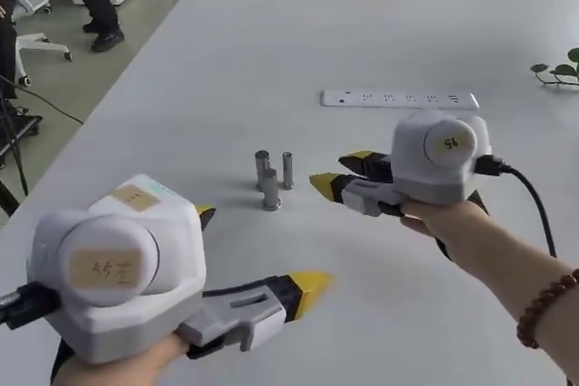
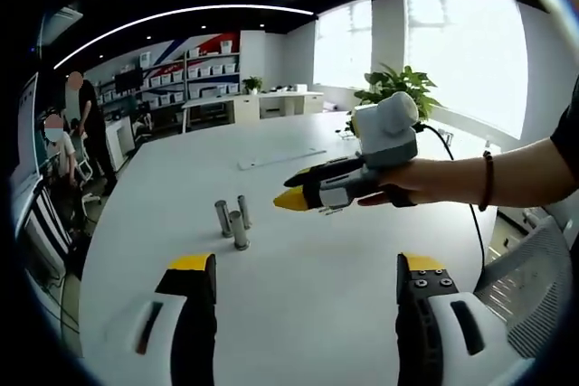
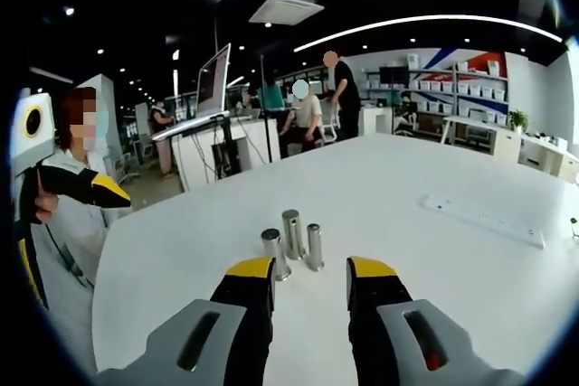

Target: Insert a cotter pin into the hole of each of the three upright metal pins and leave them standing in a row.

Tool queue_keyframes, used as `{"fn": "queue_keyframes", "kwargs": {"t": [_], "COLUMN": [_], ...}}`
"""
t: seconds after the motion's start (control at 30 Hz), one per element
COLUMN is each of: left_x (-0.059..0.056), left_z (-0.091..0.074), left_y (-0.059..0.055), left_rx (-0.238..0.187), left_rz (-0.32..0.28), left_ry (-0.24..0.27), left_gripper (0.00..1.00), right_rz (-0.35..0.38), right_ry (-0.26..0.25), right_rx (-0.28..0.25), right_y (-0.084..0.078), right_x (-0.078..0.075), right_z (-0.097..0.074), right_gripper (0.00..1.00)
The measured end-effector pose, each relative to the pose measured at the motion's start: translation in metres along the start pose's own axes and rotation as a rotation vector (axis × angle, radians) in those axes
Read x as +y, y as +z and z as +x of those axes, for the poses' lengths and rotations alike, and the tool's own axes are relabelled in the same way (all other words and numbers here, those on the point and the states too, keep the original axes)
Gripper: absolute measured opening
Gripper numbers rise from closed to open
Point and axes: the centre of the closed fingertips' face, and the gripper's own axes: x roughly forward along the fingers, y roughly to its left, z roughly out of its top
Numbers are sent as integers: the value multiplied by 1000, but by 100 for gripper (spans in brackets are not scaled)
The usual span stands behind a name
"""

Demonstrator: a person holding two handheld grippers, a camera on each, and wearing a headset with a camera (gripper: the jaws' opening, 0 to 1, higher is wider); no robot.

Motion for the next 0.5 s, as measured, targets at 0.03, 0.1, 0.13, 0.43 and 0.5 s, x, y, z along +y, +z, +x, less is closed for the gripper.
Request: {"fn": "queue_keyframes", "kwargs": {"t": [0.03,0.1,0.13,0.43,0.5], "left_x": [0,0,0,4,6], "left_z": [1,3,3,10,12], "left_y": [0,-1,-1,-5,-7], "left_rx": [3,5,5,11,19], "left_rz": [2,2,1,-8,-10], "left_ry": [-1,-2,-2,-3,-1], "left_gripper": [81,81,81,79,78], "right_rz": [0,-1,1,8,10], "right_ry": [3,11,12,2,2], "right_rx": [-3,-3,-2,11,12], "right_y": [1,1,0,-9,-10], "right_x": [2,4,5,-6,-5], "right_z": [5,12,15,41,43], "right_gripper": [28,28,28,26,25]}}
